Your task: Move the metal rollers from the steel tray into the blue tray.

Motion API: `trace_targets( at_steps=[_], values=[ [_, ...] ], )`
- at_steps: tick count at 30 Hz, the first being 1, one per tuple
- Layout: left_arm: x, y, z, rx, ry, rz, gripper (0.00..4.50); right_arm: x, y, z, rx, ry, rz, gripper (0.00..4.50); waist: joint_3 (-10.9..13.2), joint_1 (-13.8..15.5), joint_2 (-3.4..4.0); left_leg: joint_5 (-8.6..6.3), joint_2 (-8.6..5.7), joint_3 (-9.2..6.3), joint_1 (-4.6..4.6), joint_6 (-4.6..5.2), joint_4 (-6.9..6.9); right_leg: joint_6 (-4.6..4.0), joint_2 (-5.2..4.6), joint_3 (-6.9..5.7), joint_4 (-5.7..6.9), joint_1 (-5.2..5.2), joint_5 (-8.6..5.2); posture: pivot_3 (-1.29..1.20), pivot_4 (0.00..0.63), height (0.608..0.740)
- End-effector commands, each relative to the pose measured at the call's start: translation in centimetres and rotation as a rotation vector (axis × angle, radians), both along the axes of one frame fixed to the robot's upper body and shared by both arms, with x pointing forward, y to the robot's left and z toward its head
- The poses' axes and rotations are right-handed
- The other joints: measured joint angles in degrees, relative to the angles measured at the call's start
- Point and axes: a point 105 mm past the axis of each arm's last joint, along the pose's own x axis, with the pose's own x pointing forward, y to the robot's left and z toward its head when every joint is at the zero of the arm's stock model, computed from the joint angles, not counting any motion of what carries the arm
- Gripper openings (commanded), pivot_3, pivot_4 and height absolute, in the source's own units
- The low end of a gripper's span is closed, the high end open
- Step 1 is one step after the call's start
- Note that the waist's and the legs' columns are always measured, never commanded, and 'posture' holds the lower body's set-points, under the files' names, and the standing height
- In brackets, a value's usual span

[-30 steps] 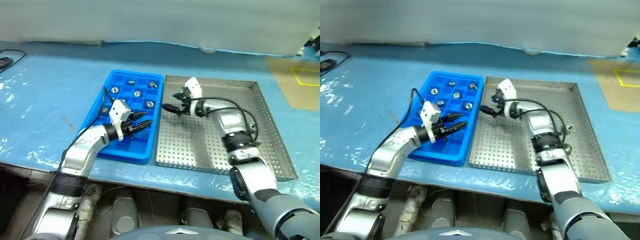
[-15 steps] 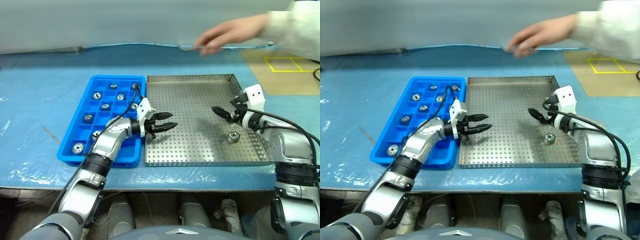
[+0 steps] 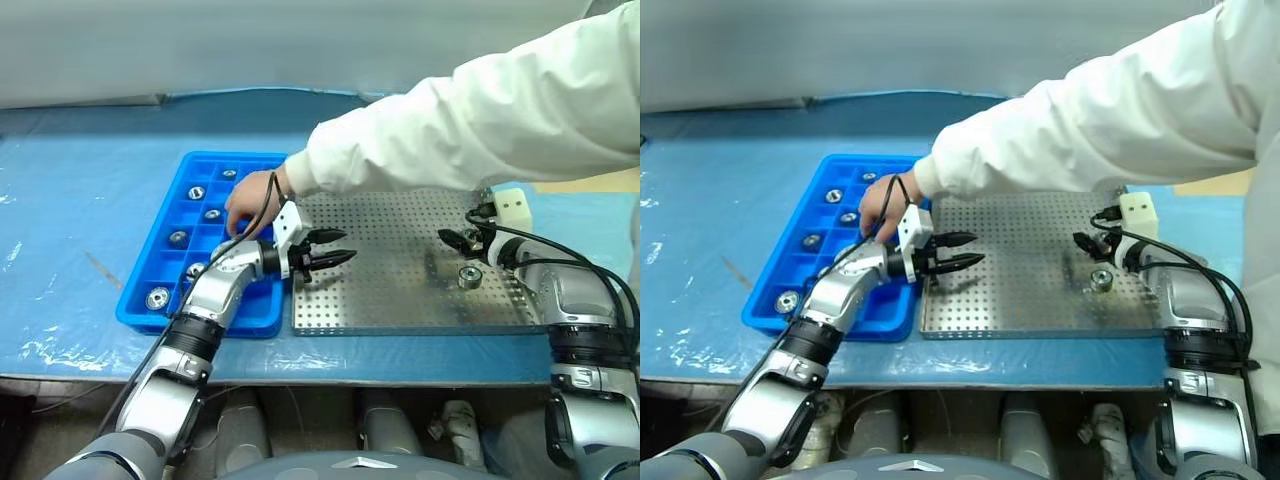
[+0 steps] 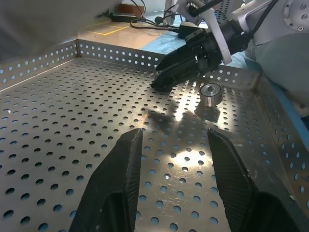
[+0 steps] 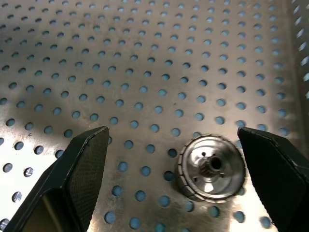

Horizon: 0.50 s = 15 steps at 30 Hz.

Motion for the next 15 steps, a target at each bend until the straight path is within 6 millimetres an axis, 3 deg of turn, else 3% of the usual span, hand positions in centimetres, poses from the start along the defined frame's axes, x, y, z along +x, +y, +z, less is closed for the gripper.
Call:
trace_targets(
  at_steps=[1,4,7,11,15],
  values=[
    [0.1,1.0,-0.4,0.017,0.005,0.042,2.24,0.8,0.3,-0.2,-0.023,-0.007,-0.001,4.47,0.0,0.1,0.0,0.0,0.0,0.0,0.0,0.0,-0.02,0.0,0.0,0.0,0.0,0.0,0.0,-0.2,0.15,0.74],
    [0.3,1.4,-0.2,0.02,-0.005,0.06,2.24,1.2,0.4,-0.8,-0.07,0.005,0.007,3.88,0.0,0.1,0.01,0.0,-0.01,0.01,0.01,0.0,0.0,0.0,-0.01,0.0,0.0,0.02,0.0,-0.18,0.15,0.74],
    [0.5,1.8,0.0,0.021,-0.011,0.074,2.24,1.6,0.8,-0.7,-0.082,-0.006,0.026,2.92,0.0,0.1,0.01,0.0,-0.01,0.01,0.06,-0.01,0.0,0.0,-0.02,-0.01,0.0,0.07,0.0,-0.17,0.15,0.74],
    [0.6,2.1,0.1,0.026,-0.018,0.088,2.24,2.2,2.6,1.1,-0.015,-0.079,0.09,1.69,0.0,0.2,0.01,0.0,-0.01,0.01,0.07,-0.01,-0.01,0.0,-0.02,-0.01,0.0,0.07,0.0,-0.15,0.15,0.74],
    [0.8,2.6,0.4,0.03,-0.036,0.112,2.24,2.4,6.3,3.8,0.091,-0.174,0.243,1.69,0.0,0.1,0.02,0.02,0.0,0.01,0.06,-0.05,-0.16,0.0,0.0,-0.01,0.0,-0.03,0.0,-0.13,0.15,0.74]
  ],
)
